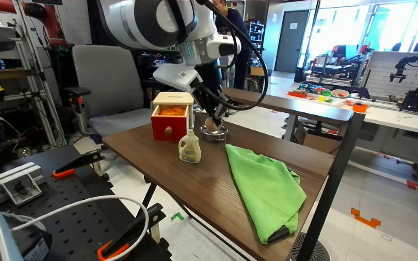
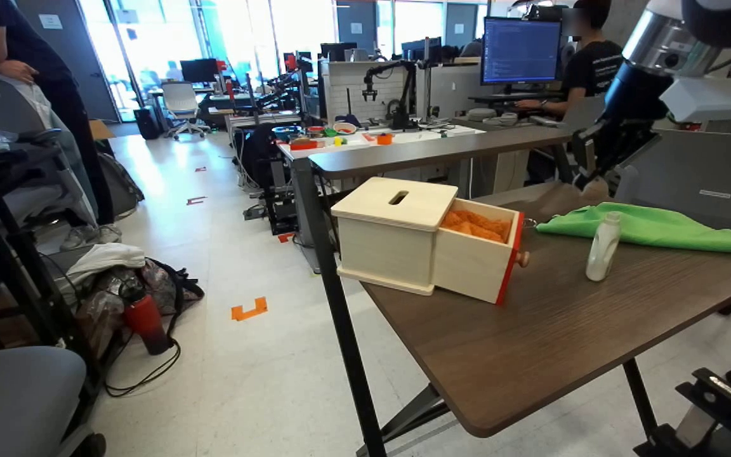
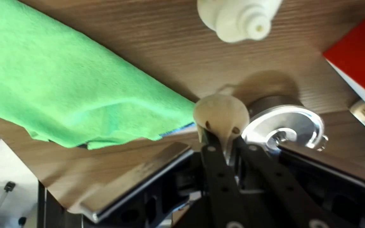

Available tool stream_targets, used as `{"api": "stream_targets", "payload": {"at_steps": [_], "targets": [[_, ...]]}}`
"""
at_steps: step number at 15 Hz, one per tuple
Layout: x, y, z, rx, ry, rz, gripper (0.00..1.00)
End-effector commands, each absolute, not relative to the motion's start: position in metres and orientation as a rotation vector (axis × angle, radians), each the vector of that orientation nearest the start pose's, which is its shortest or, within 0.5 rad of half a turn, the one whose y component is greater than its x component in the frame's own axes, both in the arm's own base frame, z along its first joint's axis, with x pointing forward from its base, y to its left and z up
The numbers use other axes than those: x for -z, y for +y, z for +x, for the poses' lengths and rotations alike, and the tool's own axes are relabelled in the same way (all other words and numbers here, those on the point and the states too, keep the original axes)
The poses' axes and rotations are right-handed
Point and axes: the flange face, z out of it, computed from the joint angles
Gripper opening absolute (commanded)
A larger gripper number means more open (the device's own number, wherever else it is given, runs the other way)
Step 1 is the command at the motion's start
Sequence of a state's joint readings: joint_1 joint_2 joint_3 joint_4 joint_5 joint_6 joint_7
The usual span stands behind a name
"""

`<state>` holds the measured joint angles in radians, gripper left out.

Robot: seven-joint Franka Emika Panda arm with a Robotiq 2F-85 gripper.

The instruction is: Open the drawer and remove the plush toy and put it on the table

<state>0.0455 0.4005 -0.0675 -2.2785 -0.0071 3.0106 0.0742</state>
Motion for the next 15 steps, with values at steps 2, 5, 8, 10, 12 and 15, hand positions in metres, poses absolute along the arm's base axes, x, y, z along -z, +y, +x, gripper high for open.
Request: {"api": "stream_targets", "payload": {"at_steps": [2,5,8,10,12,15], "targets": [[-0.181,-0.031,0.54,0.382,0.235,-3.169,0.03],[-0.163,-0.035,0.529,0.337,0.273,-3.175,0.36],[-0.157,-0.037,0.527,0.325,0.298,-3.177,0.06],[-0.157,-0.039,0.529,0.337,0.308,-3.181,0.0],[-0.159,-0.04,0.531,0.349,0.323,-3.186,0.03],[-0.162,-0.045,0.535,0.374,0.358,-3.2,0.4]]}}
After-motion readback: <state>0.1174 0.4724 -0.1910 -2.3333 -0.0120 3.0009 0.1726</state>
